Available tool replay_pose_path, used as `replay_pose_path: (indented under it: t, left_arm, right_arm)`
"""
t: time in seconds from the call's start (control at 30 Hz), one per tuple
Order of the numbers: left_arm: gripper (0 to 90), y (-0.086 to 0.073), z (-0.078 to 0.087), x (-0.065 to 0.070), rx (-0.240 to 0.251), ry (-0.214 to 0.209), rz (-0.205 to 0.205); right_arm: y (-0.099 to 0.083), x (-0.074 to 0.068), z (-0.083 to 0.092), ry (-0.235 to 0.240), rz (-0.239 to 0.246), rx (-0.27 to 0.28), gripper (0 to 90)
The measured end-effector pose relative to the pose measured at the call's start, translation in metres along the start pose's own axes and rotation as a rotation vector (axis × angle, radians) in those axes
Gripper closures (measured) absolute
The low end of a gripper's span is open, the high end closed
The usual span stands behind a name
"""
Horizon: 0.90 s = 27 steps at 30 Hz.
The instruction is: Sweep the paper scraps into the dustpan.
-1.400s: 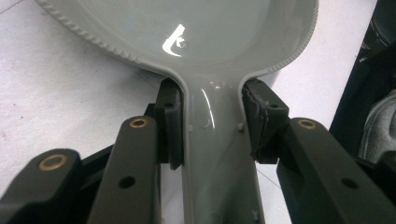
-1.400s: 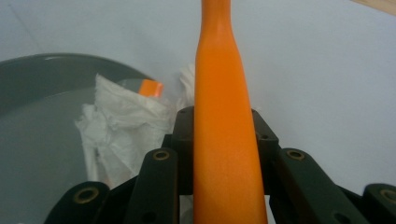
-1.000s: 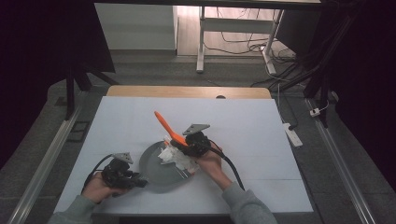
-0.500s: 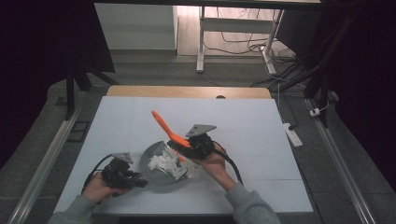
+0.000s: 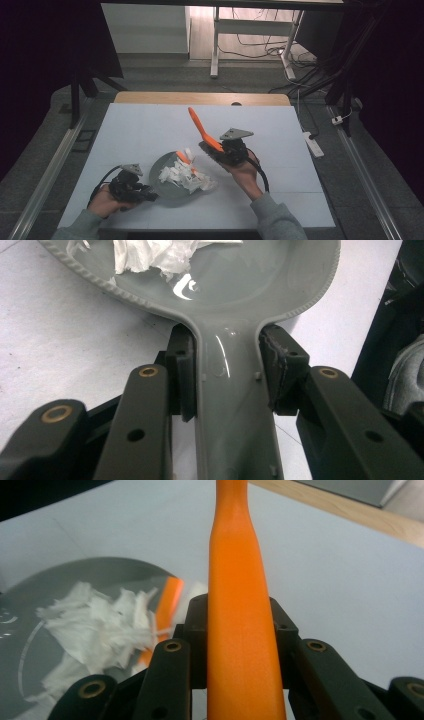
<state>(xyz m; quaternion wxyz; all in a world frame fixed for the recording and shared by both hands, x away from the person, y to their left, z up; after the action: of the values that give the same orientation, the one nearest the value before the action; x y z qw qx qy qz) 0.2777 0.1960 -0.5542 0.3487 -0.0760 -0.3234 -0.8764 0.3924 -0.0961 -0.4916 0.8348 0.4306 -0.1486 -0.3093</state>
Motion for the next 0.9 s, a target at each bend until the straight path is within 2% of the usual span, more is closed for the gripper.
replay_pose_path:
  t: [0.07, 0.1, 0.13, 0.17, 0.43, 0.6, 0.9]
  left_arm:
    - [61.3, 0.0, 0.0, 0.0, -0.002, 0.001, -0.002]
    - [61.3, 0.0, 0.0, 0.0, -0.002, 0.0, -0.002]
    - [61.3, 0.0, 0.0, 0.001, -0.002, 0.001, -0.003]
    - [61.3, 0.0, 0.0, 0.001, -0.003, 0.0, -0.003]
    - [61.3, 0.0, -0.001, 0.003, -0.006, -0.002, -0.009]
    - [61.3, 0.0, -0.002, 0.005, -0.005, -0.002, -0.009]
    - [61.3, 0.001, -0.003, 0.007, -0.006, -0.001, -0.009]
  right_arm:
    - [-0.007, 0.004, 0.003, -0.024, -0.026, -0.012, 70.0]
    - [-0.015, 0.007, 0.007, -0.051, -0.05, -0.027, 70.0]
    - [-0.015, 0.007, 0.007, -0.051, -0.05, -0.027, 70.0]
    - [-0.025, 0.008, 0.008, -0.065, -0.064, -0.046, 70.0]
    - [-0.04, 0.012, 0.008, -0.124, -0.091, -0.095, 70.0]
    - [-0.042, 0.004, 0.0, -0.11, -0.092, -0.116, 70.0]
    - [-0.038, -0.022, -0.012, -0.067, -0.042, -0.126, 70.0]
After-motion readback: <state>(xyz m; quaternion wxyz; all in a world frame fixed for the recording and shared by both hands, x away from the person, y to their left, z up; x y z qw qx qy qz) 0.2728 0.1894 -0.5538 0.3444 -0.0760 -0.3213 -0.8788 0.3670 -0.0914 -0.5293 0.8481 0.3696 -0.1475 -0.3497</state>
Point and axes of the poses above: each handheld gripper's, and its own axes: z roughly backward along the jaws, y roughly out of its top, x roughly to its right, the point moved 4 cm from there along -z, roughly forward along the jaws, and after that the axes turned 1 degree about -x, right-handed, at the moved point
